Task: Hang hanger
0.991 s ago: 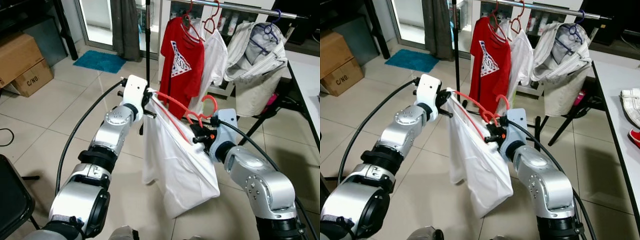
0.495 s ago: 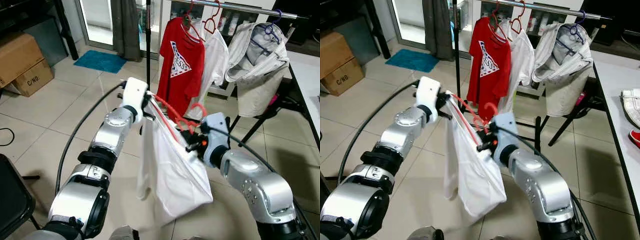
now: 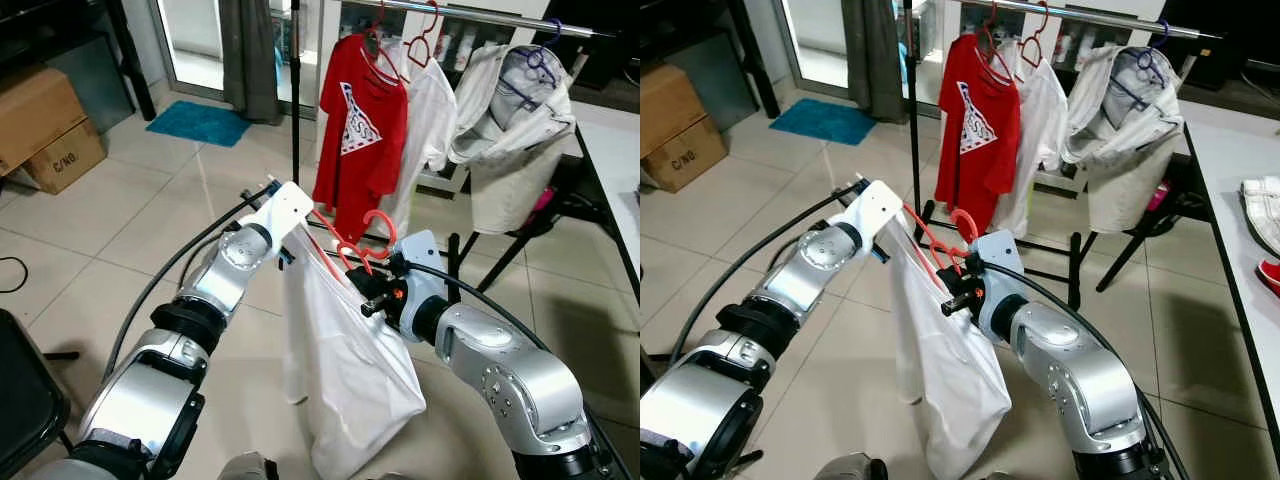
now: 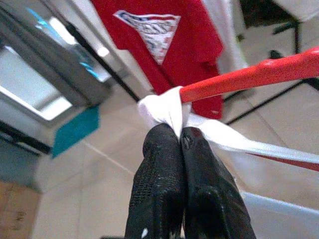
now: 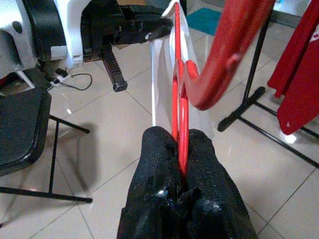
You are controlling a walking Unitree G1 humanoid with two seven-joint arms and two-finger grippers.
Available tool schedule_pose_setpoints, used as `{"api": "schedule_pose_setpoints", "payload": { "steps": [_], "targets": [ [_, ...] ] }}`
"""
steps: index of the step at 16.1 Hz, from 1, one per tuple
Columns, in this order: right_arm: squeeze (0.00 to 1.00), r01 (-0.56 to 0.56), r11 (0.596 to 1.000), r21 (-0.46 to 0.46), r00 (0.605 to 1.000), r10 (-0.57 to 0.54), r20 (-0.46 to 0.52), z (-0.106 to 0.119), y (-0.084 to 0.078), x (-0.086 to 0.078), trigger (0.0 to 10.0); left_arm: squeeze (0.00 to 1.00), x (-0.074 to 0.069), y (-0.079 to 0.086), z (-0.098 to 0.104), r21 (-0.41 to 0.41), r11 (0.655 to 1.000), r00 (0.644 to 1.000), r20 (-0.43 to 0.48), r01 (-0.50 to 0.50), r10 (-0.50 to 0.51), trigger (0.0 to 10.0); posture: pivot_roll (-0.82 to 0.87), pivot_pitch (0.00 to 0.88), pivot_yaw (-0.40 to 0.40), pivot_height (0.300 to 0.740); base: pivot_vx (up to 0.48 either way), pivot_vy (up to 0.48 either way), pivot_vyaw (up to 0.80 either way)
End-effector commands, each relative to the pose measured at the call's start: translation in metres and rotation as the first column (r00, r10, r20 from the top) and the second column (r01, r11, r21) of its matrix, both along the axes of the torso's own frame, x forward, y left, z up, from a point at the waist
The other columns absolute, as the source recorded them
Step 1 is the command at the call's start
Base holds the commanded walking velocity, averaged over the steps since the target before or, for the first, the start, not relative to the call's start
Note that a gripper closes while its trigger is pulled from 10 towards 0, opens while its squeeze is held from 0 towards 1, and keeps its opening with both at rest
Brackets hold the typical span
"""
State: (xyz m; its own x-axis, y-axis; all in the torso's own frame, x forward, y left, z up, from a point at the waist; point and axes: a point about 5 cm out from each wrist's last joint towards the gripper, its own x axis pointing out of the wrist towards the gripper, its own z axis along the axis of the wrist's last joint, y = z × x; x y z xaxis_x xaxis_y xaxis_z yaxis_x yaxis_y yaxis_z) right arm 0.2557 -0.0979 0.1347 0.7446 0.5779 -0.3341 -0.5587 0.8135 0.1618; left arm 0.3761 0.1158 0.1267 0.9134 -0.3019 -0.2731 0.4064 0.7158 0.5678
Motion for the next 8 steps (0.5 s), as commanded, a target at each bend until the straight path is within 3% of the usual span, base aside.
{"api": "schedule_pose_setpoints", "payload": {
  "steps": [1, 2, 5, 6, 8],
  "targets": [
    [0.0, 0.008, 1.0, 0.004, 0.999, -0.008, 0.046, 0.008, -0.002, 0.0, 10.0, 0.0, 0.001, 0.003, 0.004, -0.027, 0.999, 0.999, 0.031, -0.026, 0.026, 0.0, -0.08, 0.009, -0.014, 0.74, 0.0, 0.0, 0.0],
    [0.0, 0.044, 0.999, -0.011, 0.999, -0.043, 0.031, 0.005, -0.005, 0.002, 10.0, 0.0, -0.001, -0.001, 0.005, -0.203, 0.979, 0.999, -0.002, -0.037, 0.037, 0.0, -0.07, 0.009, -0.015, 0.74, 0.0, 0.0, 0.0],
    [0.0, 0.113, 0.992, -0.062, 0.994, -0.114, -0.002, -0.003, -0.013, 0.006, 10.0, 0.0, -0.004, -0.009, 0.007, -0.426, 0.903, 0.998, -0.057, -0.057, 0.037, 0.0, -0.07, 0.01, -0.016, 0.74, 0.0, 0.0, 0.0],
    [0.0, 0.18, 0.978, -0.11, 0.983, -0.183, -0.023, -0.01, -0.022, 0.009, 10.0, 0.0, -0.006, -0.016, 0.011, -0.564, 0.823, 0.996, -0.091, -0.07, 0.022, 0.0, -0.07, 0.008, -0.018, 0.74, 0.0, 0.0, 0.0],
    [0.0, 0.217, 0.965, -0.146, 0.974, -0.223, -0.027, -0.014, -0.028, 0.01, 10.0, 0.0, -0.007, -0.023, 0.015, -0.651, 0.757, 0.994, -0.103, -0.05, -0.024, 0.0, -0.07, 0.008, -0.018, 0.74, 0.0, 0.0, 0.0]
  ]
}}
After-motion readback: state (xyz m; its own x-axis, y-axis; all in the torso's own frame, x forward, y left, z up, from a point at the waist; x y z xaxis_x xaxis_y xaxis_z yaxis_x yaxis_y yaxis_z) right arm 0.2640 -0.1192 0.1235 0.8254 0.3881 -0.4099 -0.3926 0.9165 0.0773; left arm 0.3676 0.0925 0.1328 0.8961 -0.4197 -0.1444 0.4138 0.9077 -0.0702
